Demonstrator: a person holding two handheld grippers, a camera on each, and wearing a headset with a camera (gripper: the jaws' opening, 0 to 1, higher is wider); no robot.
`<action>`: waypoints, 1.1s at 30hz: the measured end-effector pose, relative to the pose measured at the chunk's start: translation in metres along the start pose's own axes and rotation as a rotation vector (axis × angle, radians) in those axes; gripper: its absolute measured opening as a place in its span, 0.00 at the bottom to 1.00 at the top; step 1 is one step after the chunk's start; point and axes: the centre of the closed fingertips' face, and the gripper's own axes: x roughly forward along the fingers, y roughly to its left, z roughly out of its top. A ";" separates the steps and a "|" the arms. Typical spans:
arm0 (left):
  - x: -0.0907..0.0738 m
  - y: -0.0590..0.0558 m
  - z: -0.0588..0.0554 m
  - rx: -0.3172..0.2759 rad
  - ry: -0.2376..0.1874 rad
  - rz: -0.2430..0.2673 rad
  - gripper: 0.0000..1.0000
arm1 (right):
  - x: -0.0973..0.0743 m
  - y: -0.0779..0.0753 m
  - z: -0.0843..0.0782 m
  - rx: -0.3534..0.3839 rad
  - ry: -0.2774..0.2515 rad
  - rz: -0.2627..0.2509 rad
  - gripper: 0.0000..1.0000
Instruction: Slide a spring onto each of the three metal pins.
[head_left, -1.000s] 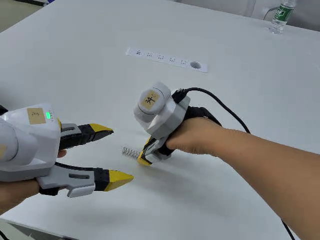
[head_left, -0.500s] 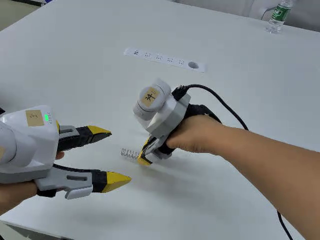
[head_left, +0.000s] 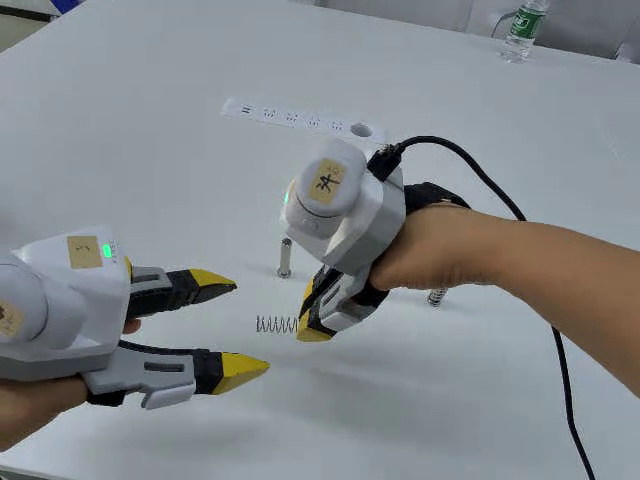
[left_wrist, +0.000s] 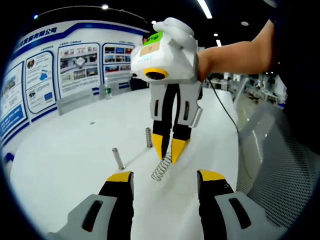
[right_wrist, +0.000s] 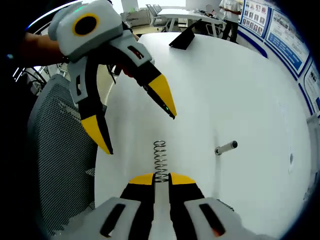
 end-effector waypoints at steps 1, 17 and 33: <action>0.001 -0.002 0.000 0.003 0.001 -0.007 0.51 | -0.002 0.003 -0.001 -0.007 0.002 0.007 0.12; 0.014 -0.022 0.005 0.093 0.004 -0.090 0.25 | -0.018 0.025 -0.003 -0.091 0.037 0.046 0.12; 0.018 -0.029 -0.001 0.199 0.019 -0.107 0.11 | -0.031 0.035 0.005 -0.113 0.033 0.046 0.12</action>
